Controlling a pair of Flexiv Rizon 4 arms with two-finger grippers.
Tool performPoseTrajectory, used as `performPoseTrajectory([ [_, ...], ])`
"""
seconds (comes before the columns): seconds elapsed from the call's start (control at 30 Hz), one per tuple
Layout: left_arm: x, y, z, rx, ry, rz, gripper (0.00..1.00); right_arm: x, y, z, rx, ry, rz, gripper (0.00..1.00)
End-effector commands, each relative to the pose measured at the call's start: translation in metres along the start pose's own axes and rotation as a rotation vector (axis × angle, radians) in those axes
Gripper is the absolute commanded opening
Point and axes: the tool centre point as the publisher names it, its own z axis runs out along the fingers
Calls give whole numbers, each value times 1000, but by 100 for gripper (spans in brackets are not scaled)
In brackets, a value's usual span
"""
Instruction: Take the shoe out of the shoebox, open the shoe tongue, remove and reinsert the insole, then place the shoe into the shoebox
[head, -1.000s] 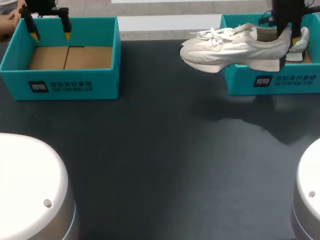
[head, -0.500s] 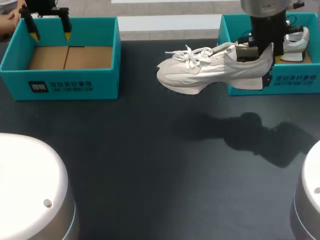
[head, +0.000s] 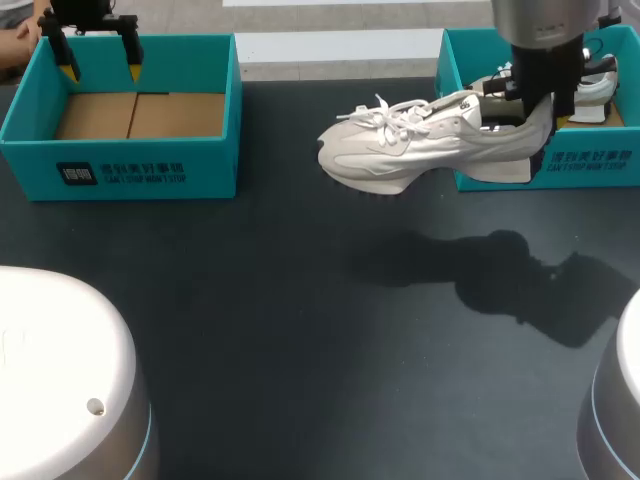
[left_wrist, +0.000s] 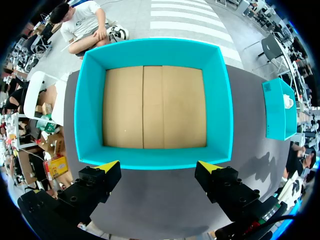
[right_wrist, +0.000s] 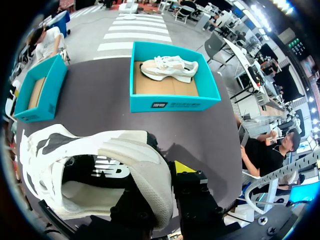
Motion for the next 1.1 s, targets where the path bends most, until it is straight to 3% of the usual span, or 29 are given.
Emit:
performPoseTrajectory([
  [0.03, 0, 0, 0, 0, 0, 0, 100, -1, 1, -1, 1, 3, -1, 0],
  [0.4, 0, 0, 0, 0, 0, 0, 100, 59, -78, -13, -4, -23, 41, 0],
  [0.63, 0, 0, 0, 0, 0, 0, 100, 101, -113, -15, 13, -2, 80, 0],
  [0.9, 0, 0, 0, 0, 0, 0, 100, 132, -121, -9, 14, -29, 84, 0],
  [1.1, 0, 0, 0, 0, 0, 0, 100, 154, -119, 19, -14, -20, 87, 0],
])
